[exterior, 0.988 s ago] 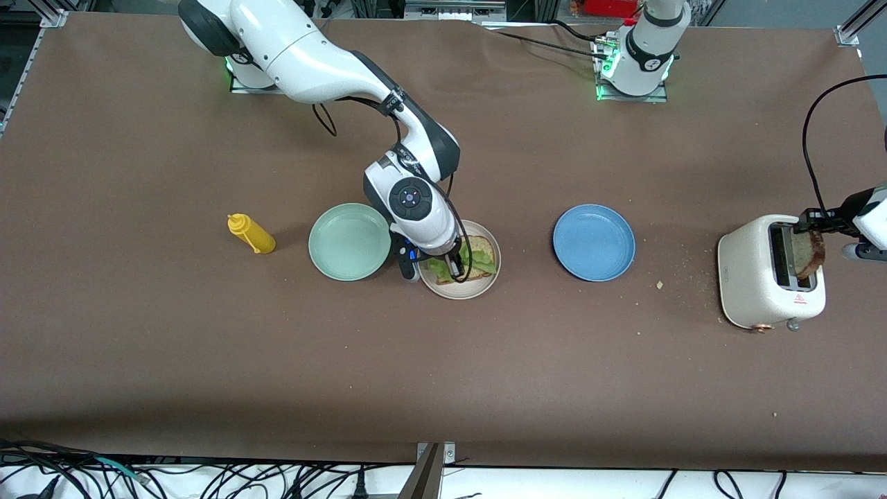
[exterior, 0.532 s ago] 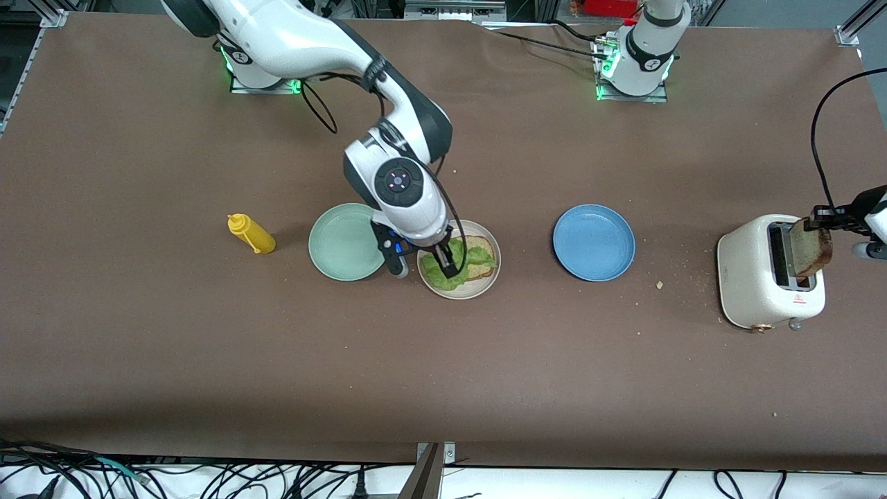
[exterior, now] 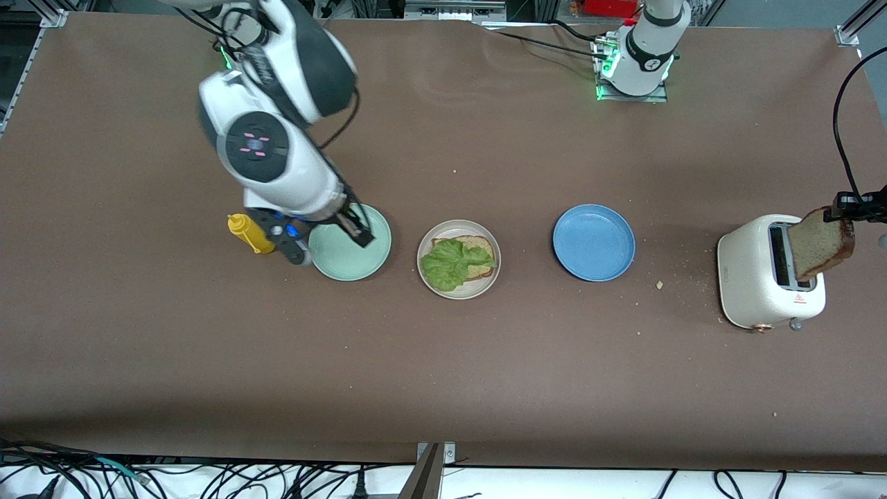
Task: Make sandwich in beige plate with both arms
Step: 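Lift the toast from the toaster while the right gripper withdraws, then carry the toast slice with the left gripper over the beige plate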
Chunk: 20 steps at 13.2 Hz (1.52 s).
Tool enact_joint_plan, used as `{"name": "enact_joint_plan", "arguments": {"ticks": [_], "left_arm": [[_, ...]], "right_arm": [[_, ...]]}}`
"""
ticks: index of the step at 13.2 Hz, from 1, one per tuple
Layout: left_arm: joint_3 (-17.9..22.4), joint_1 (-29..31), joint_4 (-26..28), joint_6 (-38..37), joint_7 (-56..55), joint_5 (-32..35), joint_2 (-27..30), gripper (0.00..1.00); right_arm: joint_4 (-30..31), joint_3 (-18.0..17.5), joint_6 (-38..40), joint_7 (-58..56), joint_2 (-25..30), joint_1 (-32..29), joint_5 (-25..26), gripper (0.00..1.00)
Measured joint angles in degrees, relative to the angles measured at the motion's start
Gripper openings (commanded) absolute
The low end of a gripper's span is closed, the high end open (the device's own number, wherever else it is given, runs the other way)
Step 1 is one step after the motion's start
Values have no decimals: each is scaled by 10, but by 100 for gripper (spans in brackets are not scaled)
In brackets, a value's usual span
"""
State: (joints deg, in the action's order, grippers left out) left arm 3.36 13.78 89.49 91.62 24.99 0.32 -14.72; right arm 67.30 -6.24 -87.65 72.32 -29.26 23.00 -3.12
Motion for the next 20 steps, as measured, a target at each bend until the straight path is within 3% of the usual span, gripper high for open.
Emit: {"name": "enact_joint_plan", "arguments": {"ticks": [5, 8, 12, 16, 20], "left_arm": [[-1, -33, -21, -62, -24, -28, 0, 0], [-1, -34, -30, -108, -45, -97, -1, 0], [-2, -44, -28, -174, -66, -250, -31, 0], [-4, -86, -28, -194, -66, -352, -96, 0], [-5, -146, -29, -194, -66, -444, -149, 0]], "right_arm": [[16, 4, 76, -249, 76, -131, 3, 100], [27, 5, 77, -392, 103, -212, 19, 100], [36, 5, 25, -599, 117, -271, 82, 99], [103, 5, -82, -670, 149, -319, 83, 99], [131, 5, -116, -671, 145, -322, 83, 100]]}}
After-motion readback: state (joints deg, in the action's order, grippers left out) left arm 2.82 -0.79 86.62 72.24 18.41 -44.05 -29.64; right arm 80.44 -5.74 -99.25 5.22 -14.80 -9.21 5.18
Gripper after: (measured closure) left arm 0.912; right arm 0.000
